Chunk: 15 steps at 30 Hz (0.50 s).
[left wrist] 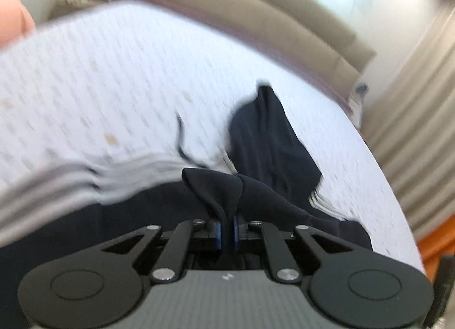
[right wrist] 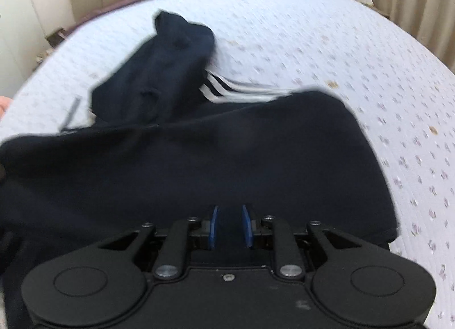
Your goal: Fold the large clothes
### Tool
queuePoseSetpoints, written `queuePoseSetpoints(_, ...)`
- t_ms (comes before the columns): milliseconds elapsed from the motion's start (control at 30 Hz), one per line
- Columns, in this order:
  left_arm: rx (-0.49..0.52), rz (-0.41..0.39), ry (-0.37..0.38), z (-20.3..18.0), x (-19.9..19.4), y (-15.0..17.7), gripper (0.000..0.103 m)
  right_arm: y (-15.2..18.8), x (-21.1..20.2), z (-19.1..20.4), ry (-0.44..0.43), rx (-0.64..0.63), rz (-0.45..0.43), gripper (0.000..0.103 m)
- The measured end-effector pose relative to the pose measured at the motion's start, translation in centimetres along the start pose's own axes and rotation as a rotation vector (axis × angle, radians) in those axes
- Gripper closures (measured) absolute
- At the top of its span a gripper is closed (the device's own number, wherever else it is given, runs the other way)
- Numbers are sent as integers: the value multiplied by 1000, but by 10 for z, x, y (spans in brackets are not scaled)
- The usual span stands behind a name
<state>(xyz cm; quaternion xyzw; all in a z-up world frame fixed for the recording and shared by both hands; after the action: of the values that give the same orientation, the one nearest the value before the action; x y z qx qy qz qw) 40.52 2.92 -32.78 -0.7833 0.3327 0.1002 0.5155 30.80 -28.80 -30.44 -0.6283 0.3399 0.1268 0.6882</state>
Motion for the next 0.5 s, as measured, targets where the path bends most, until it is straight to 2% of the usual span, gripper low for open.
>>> queuePoseSetpoints(67,1,44,-42,12,1,3,89,2,0,8,-33,-3,1,78)
queuePoseSetpoints(100,27,115,-68,19,13,16,86,6,3,13,-42,-12,11,74)
queuePoseSetpoints(133,62,156,-104,24,21,26,83,12,7,16,-39,-28,29,68)
queuePoseSetpoints(167,108,187,-150,28,28,37,78,20,15,18,-25,-51,69,67)
queuePoseSetpoints(200,168,207,-210,30,34,45,78,26,24,20,-15,-71,117,67)
queuePoseSetpoints(267,220,145,-269,28,25,43,72,23,19,21,-22,-109,103,66)
queuePoseSetpoints(300,220,86,-280,27,14,36,59,17,12,21,-22,-124,81,66)
queuePoseSetpoints(333,215,13,-277,22,1,27,51,10,6,21,-17,-132,47,66)
queuePoseSetpoints(367,211,-36,-253,18,-6,19,35,2,-3,21,-14,-141,8,66)
queuePoseSetpoints(400,204,-78,-201,12,-14,14,29,-5,-10,21,-15,-145,-22,66)
queuePoseSetpoints(433,192,-81,-123,3,-15,13,30,-10,-14,23,-18,-142,-45,66)
queuePoseSetpoints(467,175,-52,-60,-4,-10,14,35,-16,-13,27,-20,-135,-58,66)
queuePoseSetpoints(500,146,9,17,-11,1,20,47,-17,-14,32,-22,-128,-56,66)
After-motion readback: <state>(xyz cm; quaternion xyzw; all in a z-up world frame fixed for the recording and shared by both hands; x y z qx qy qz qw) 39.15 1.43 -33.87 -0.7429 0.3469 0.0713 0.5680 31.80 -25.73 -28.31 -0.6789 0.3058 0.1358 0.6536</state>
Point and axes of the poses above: each gripper's, at about its wrist camera, not at the fingertips, and x roughly the way its jaws point, z to its left, y to its underside, the point moved 6 cm from there along x, roughly the way its jaws point, and after that the axes turned 10 degrees about -z, right-handed, at the moved point
